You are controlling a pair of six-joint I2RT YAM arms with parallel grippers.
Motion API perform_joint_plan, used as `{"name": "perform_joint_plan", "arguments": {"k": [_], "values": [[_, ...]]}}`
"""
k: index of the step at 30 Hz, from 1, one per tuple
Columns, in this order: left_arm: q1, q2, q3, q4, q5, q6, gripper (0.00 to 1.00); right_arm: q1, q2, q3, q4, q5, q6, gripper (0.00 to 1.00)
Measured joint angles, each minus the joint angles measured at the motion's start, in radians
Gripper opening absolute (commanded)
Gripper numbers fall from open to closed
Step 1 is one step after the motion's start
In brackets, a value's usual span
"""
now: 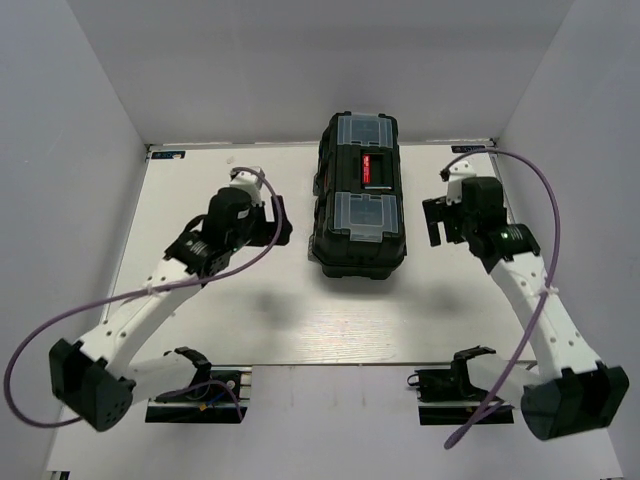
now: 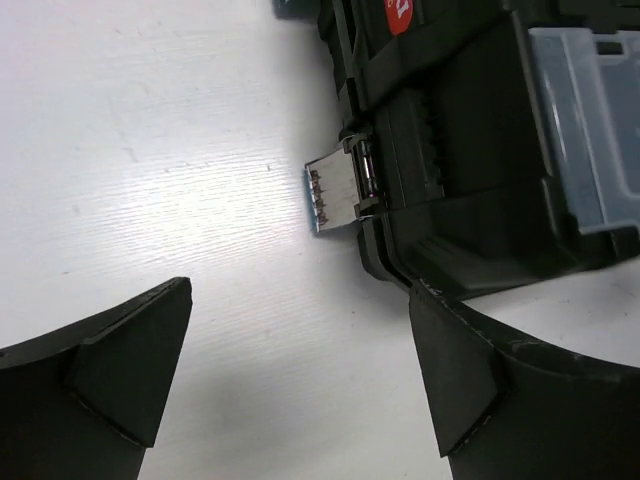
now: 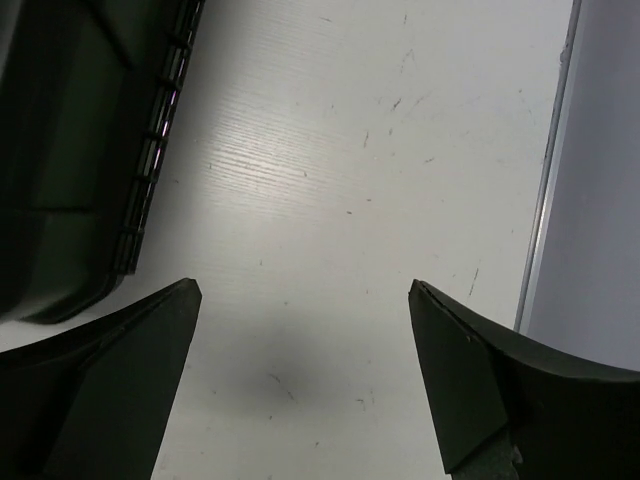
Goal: Sort the tools into containers
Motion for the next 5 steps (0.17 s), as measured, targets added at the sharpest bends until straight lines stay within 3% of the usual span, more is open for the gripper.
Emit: {"name": "perform_joint_plan", "arguments": {"k": [5], "values": [[0.0,-0.096,-0.003,-0.053,-0.018,0.093,1.0,0.001,-0.15,-0.105,0.037,-0.002,0.0,0.91]]}}
